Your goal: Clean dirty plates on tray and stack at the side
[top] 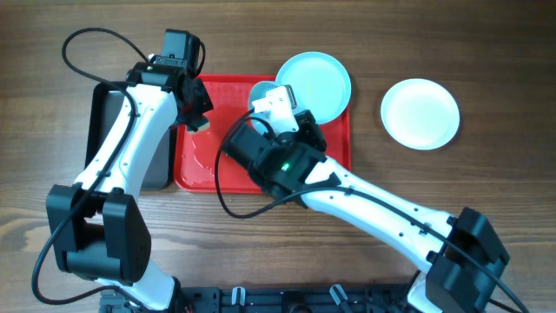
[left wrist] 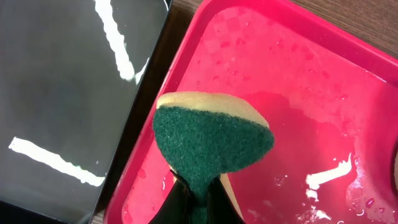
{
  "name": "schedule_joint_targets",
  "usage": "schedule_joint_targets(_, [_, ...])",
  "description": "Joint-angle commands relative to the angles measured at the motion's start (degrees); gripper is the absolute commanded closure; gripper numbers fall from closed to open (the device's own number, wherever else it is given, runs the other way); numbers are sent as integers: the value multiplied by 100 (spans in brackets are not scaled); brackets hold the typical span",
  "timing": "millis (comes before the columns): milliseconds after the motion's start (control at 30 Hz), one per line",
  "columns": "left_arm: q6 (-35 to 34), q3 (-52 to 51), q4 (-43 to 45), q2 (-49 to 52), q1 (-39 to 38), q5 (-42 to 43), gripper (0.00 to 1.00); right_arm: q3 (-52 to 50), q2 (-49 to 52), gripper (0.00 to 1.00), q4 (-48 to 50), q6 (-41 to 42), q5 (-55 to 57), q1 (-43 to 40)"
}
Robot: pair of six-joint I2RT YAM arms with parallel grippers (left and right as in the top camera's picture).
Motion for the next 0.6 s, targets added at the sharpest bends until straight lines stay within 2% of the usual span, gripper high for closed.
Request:
schedule_joint_targets(0, [-103,-44,15,37,31,70,96,31,-120,95,0,-20,1530,225])
schedule_joint_targets(100, [-103,-44,15,37,31,70,96,31,-120,96,17,-61,2173,428])
schedule_joint_targets(200, [-101,-44,15,37,31,70,96,31,-120,96,216,-516,2520,595])
schedule_joint_targets(300, [-101,-44,17,37,31,70,96,31,-120,96,557,-1143,2516,721])
schedule_joint_targets(567, [-101,-44,17,37,31,70,96,31,-120,96,1377,-2118,2516,800])
